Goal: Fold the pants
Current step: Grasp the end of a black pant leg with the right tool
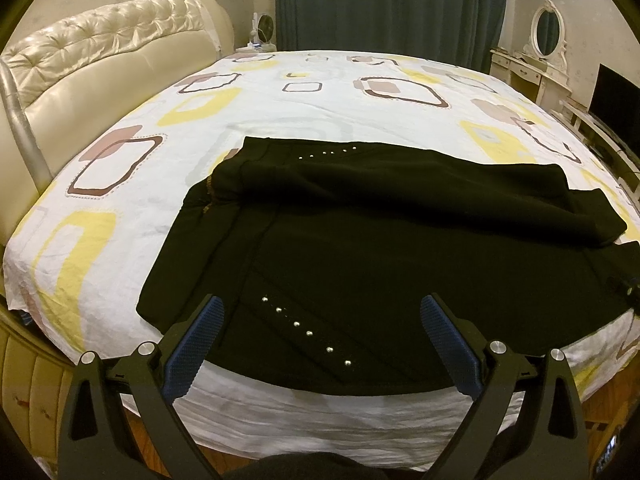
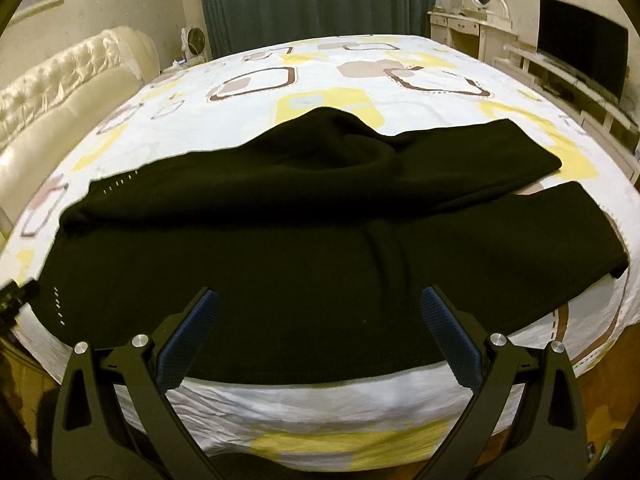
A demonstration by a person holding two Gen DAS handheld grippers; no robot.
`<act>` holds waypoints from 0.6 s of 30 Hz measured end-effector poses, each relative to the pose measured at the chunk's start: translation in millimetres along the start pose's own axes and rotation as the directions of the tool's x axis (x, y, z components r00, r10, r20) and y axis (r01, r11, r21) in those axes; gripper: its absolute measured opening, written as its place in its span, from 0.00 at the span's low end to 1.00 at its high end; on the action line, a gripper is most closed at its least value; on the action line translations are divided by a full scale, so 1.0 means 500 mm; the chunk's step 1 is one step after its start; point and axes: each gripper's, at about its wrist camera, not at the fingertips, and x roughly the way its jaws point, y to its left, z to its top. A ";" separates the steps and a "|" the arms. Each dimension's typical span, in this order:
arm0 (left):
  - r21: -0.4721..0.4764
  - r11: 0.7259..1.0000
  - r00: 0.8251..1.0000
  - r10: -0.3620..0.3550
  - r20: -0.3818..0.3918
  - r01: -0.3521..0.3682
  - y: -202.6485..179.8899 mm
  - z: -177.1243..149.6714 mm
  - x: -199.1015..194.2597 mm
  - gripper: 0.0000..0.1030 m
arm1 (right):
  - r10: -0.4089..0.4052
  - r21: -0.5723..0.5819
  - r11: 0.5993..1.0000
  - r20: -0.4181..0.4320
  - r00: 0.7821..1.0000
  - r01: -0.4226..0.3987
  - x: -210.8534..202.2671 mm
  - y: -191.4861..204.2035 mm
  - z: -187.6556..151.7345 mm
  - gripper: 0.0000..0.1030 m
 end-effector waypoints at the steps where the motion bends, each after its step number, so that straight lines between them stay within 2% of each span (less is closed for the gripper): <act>1: -0.001 1.000 1.000 -0.002 -0.003 0.002 -0.001 0.000 0.001 0.95 | 0.010 0.013 1.000 0.000 1.000 -0.010 -0.003 -0.007 0.007 0.98; 6: 0.003 1.000 1.000 -0.015 -0.017 0.015 -0.004 -0.002 0.005 0.95 | 0.096 0.105 0.990 0.040 0.995 -0.099 -0.042 -0.089 0.065 0.98; 8: 0.005 1.000 1.000 -0.014 -0.018 0.015 -0.004 -0.004 0.006 0.95 | 0.137 0.165 0.975 0.075 0.988 -0.148 -0.065 -0.160 0.091 0.98; 10: 0.000 1.000 1.000 -0.014 -0.022 0.014 -0.004 -0.004 0.007 0.95 | 0.174 0.262 0.945 0.113 0.978 -0.198 -0.088 -0.248 0.104 0.98; 12: -0.004 1.000 0.999 -0.015 -0.028 0.015 -0.002 -0.005 0.011 0.95 | 0.216 0.427 0.863 0.169 0.962 -0.269 -0.113 -0.368 0.094 0.98; 13: -0.004 1.000 0.999 -0.014 -0.031 0.014 -0.003 -0.005 0.013 0.95 | 0.239 0.536 0.784 0.207 0.949 -0.314 -0.124 -0.442 0.074 0.98; 15: 0.001 1.000 0.999 -0.009 -0.033 0.009 -0.004 -0.005 0.018 0.95 | 0.255 0.670 0.652 0.248 0.935 -0.355 -0.132 -0.537 0.034 0.98; 17: 0.010 1.000 0.999 0.001 -0.032 -0.001 -0.005 -0.006 0.022 0.95 | 0.223 0.776 0.533 0.255 0.941 -0.337 -0.134 -0.627 -0.017 0.98; 18: 0.016 1.000 1.000 0.010 -0.030 -0.009 -0.005 -0.007 0.025 0.95 | 0.206 0.800 0.502 0.258 0.944 -0.328 -0.135 -0.659 -0.034 0.98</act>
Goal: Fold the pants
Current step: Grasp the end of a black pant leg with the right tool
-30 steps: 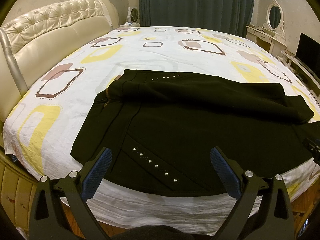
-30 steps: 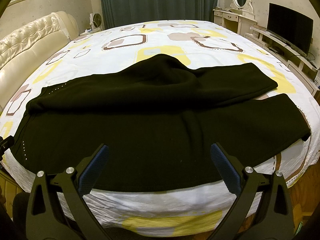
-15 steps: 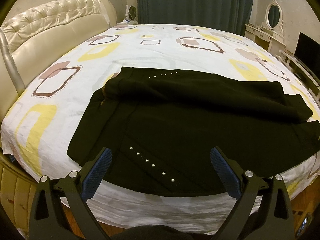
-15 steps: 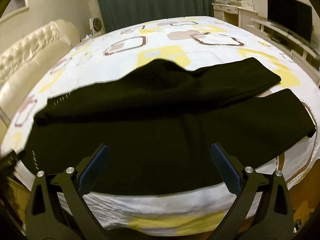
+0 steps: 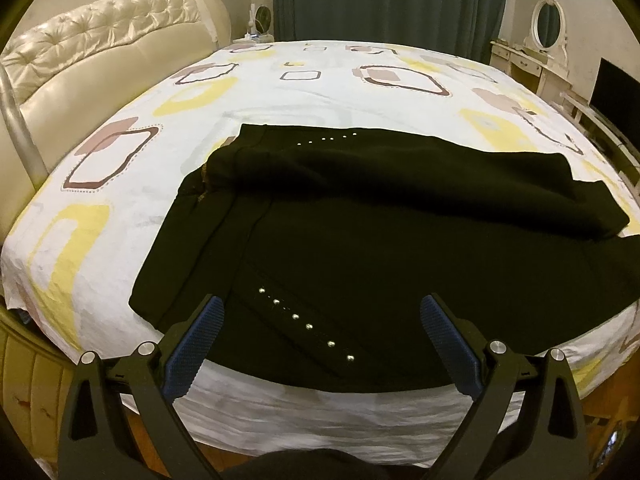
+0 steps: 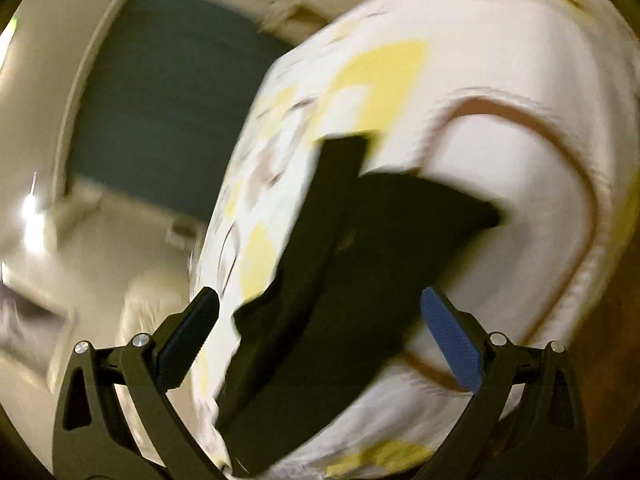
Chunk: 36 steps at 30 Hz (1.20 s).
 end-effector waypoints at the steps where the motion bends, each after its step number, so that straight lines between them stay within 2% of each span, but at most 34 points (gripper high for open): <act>1: 0.006 1.000 1.000 0.010 0.002 -0.010 -0.001 -0.001 0.002 0.95 | -0.018 0.025 1.000 0.017 1.000 0.017 -0.010 -0.031 0.021 0.98; 6: 0.003 0.999 0.999 0.049 -0.016 -0.049 0.010 -0.006 0.016 0.95 | -0.091 0.085 0.992 0.019 0.996 0.089 -0.001 -0.112 0.097 0.98; 7: -0.005 0.998 0.998 0.056 -0.023 -0.056 0.014 -0.007 0.019 0.95 | -0.073 0.125 0.990 0.001 0.997 0.072 0.007 -0.129 0.104 0.98; 11: -0.025 0.997 0.996 0.078 -0.040 -0.079 0.026 -0.009 0.029 0.95 | 0.109 0.332 0.939 -0.044 0.993 -0.088 0.039 -0.184 0.092 0.97; 12: -0.026 0.996 0.996 0.082 -0.043 -0.083 0.028 -0.009 0.031 0.95 | 0.138 0.358 0.927 -0.053 0.989 -0.110 0.053 -0.187 0.084 0.93; 14: -0.027 0.996 0.995 0.089 -0.051 -0.090 0.029 -0.009 0.037 0.95 | 0.180 0.399 0.907 -0.077 0.981 -0.135 0.079 -0.192 0.074 0.77; 15: -0.026 0.995 0.994 0.090 -0.054 -0.092 0.029 -0.009 0.039 0.95 | 0.190 0.413 0.900 -0.079 0.979 -0.142 0.088 -0.194 0.072 0.65; 18: -0.021 0.995 0.994 0.092 -0.054 -0.093 0.025 -0.008 0.040 0.95 | 0.176 0.422 0.897 -0.061 0.982 -0.135 0.105 -0.194 0.078 0.56; 20: -0.019 0.996 0.995 0.089 -0.050 -0.090 0.022 -0.008 0.038 0.95 | 0.153 0.421 0.899 -0.046 0.987 -0.120 0.110 -0.191 0.088 0.40; 21: -0.016 0.996 0.995 0.088 -0.050 -0.089 0.019 -0.008 0.038 0.95 | 0.126 0.407 0.908 -0.041 0.991 -0.099 0.113 -0.186 0.094 0.23; 22: -0.014 0.996 0.995 0.086 -0.051 -0.087 0.017 -0.008 0.039 0.95 | 0.092 0.381 0.922 -0.039 0.995 -0.071 0.117 -0.182 0.104 0.11; 25: -0.007 0.996 0.995 0.085 -0.056 -0.086 0.011 -0.009 0.042 0.95 | -0.017 0.217 0.976 -0.037 0.999 0.025 0.132 -0.127 0.138 0.08; 27: -0.006 0.996 0.995 0.084 -0.057 -0.085 0.007 -0.009 0.042 0.95 | -0.068 0.022 0.997 -0.004 0.998 0.068 0.125 -0.067 0.151 0.06; 28: -0.006 0.996 0.995 0.083 -0.056 -0.084 0.006 -0.008 0.041 0.95 | -0.075 -0.081 0.994 0.021 0.997 0.076 0.115 -0.035 0.153 0.06; 30: -0.005 0.997 0.995 0.082 -0.052 -0.082 0.003 -0.008 0.041 0.95 | -0.054 -0.299 0.951 0.082 0.995 0.077 0.091 0.040 0.146 0.06; 33: -0.013 0.997 0.996 0.075 -0.054 -0.076 0.001 -0.008 0.044 0.95 | -0.040 -0.403 0.912 0.105 0.994 0.079 0.078 0.049 0.141 0.06; 36: -0.008 0.997 0.995 0.071 -0.064 -0.072 -0.004 -0.010 0.050 0.95 | -0.168 -0.348 0.920 0.072 0.983 0.182 0.098 -0.030 0.144 0.06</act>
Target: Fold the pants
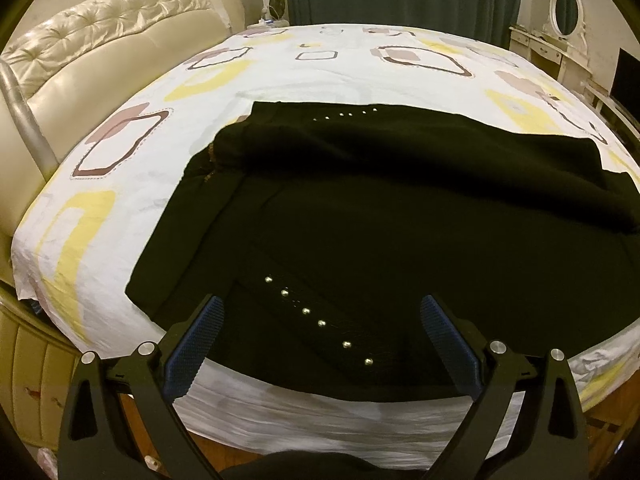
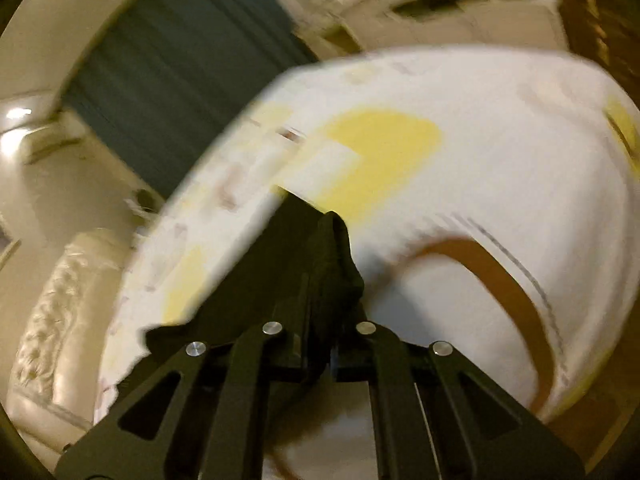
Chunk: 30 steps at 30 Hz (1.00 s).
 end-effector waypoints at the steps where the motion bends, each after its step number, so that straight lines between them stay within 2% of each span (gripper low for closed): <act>1: 0.006 1.000 1.000 0.002 -0.003 -0.002 -0.003 0.000 0.002 0.95 | -0.046 0.033 0.998 -0.046 0.998 0.048 0.023 -0.037 -0.013 0.06; 3: 0.016 1.000 1.000 0.007 -0.001 -0.007 -0.007 0.000 0.004 0.95 | -0.059 0.073 0.995 -0.085 0.995 0.065 0.047 -0.076 -0.028 0.05; 6: 0.024 1.000 1.000 0.015 0.013 -0.015 -0.005 0.005 0.002 0.95 | -0.029 0.129 0.991 -0.059 0.998 0.037 0.039 -0.093 -0.034 0.06; 8: 0.028 0.999 1.000 0.018 0.017 -0.019 0.000 0.010 0.004 0.95 | -0.023 0.147 0.989 -0.060 0.998 0.032 0.033 -0.093 -0.033 0.10; 10: 0.029 0.999 1.000 0.022 0.023 -0.022 0.008 0.015 0.006 0.95 | -0.021 0.171 0.985 -0.049 0.999 0.029 0.022 -0.104 -0.032 0.20; 12: 0.031 0.999 0.999 0.034 0.026 -0.035 0.020 0.020 0.008 0.95 | -0.057 0.207 0.977 -0.020 0.998 0.060 -0.003 -0.120 -0.023 0.28; 14: 0.040 0.999 1.000 0.024 0.017 -0.025 0.037 0.028 0.014 0.95 | -0.135 0.269 0.954 0.006 0.991 0.129 -0.032 -0.134 -0.014 0.34; 16: 0.050 0.999 1.000 0.003 -0.009 -0.003 0.054 0.037 0.025 0.95 | -0.191 0.264 0.947 0.003 0.982 0.183 -0.047 -0.125 -0.002 0.48; 17: 0.049 0.999 1.000 -0.002 -0.020 0.003 0.062 0.041 0.030 0.95 | -0.205 0.219 0.955 0.012 0.979 0.198 -0.054 -0.096 0.005 0.49; 19: 0.038 0.999 0.999 -0.028 -0.033 0.029 0.089 0.053 0.035 0.95 | -0.172 0.143 0.975 0.023 0.985 0.167 -0.048 -0.032 0.008 0.53; 21: 0.039 0.998 0.998 -0.049 -0.034 0.050 0.114 0.067 0.036 0.95 | -0.100 0.058 0.993 0.014 0.995 0.099 -0.030 0.049 0.012 0.57; 23: 0.059 0.994 0.995 -0.085 -0.044 0.087 0.140 0.087 0.040 0.95 | -0.007 -0.065 0.998 -0.036 0.999 0.005 0.012 0.170 0.002 0.60; 25: 0.074 0.993 0.995 -0.092 -0.042 0.095 0.163 0.108 0.048 0.95 | 0.042 -0.163 0.985 -0.095 0.995 -0.058 0.051 0.265 -0.016 0.65; 27: 0.075 0.991 0.993 -0.108 -0.038 0.111 0.190 0.135 0.059 0.95 | 0.097 -0.259 0.956 -0.177 0.979 -0.141 0.109 0.376 -0.046 0.67; 29: 0.061 0.986 0.987 -0.152 -0.054 0.155 0.219 0.169 0.077 0.95 | 0.132 -0.336 0.916 -0.262 0.956 -0.218 0.166 0.477 -0.083 0.68; 30: 0.054 0.978 0.978 -0.197 -0.066 0.201 0.237 0.194 0.091 0.95 | 0.140 -0.362 0.899 -0.295 0.945 -0.247 0.189 0.518 -0.100 0.69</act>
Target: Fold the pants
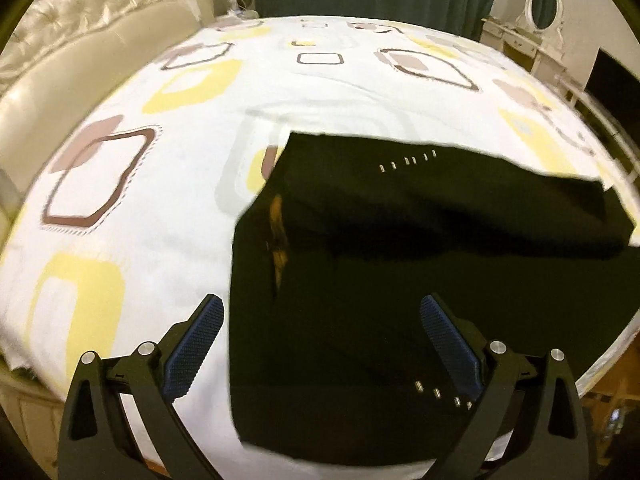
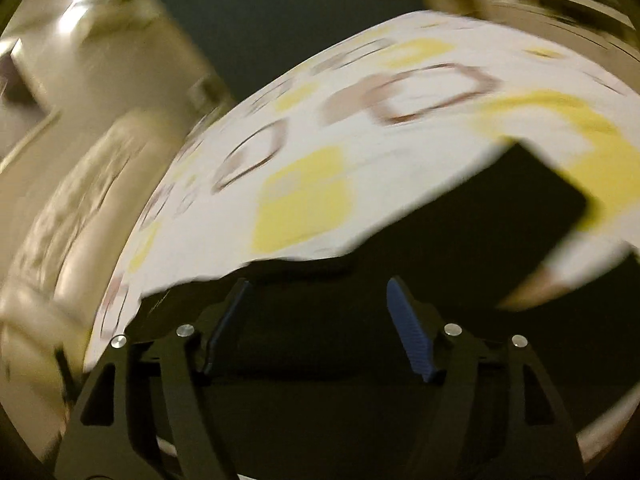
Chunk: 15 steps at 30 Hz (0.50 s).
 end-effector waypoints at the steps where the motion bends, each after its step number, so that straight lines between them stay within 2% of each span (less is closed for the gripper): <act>1: -0.007 0.999 0.999 -0.049 -0.014 0.049 0.016 0.018 0.008 0.95 | 0.026 -0.045 0.999 -0.043 0.999 -0.028 0.043 0.045 0.008 0.70; 2: -0.019 0.996 0.995 -0.093 -0.027 0.092 0.029 0.037 0.018 0.95 | 0.036 -0.071 0.997 -0.065 0.997 -0.040 0.066 0.076 0.011 0.71; 3: -0.029 0.994 0.994 -0.108 -0.033 0.107 0.045 0.063 0.034 0.95 | 0.041 -0.105 0.993 -0.095 0.995 -0.051 0.095 0.111 0.012 0.71; 5: -0.021 0.997 0.996 -0.080 -0.036 0.080 0.065 0.099 0.063 0.95 | 0.047 -0.156 0.985 -0.134 0.990 -0.068 0.142 0.170 0.011 0.71; 7: -0.027 0.991 0.989 -0.132 -0.058 0.131 0.090 0.137 0.105 0.95 | 0.039 -0.204 0.976 -0.168 0.985 -0.073 0.172 0.216 -0.001 0.72; 8: -0.038 0.984 0.981 -0.179 -0.075 0.177 0.103 0.158 0.133 0.95 | 0.028 -0.228 0.971 -0.186 0.982 -0.071 0.184 0.234 -0.008 0.72; 12: -0.062 0.971 0.962 -0.238 -0.132 0.231 0.127 0.201 0.221 0.95 | -0.003 -0.269 0.961 -0.231 0.973 -0.061 0.255 0.266 -0.006 0.72; 14: -0.099 0.958 0.942 -0.284 -0.176 0.270 0.134 0.211 0.260 0.95 | -0.018 -0.280 0.958 -0.243 0.970 -0.052 0.279 0.269 -0.002 0.72; 15: -0.127 0.945 0.926 -0.321 -0.200 0.300 0.137 0.215 0.281 0.95 | -0.025 -0.286 0.957 -0.249 0.968 -0.048 0.291 0.267 0.000 0.72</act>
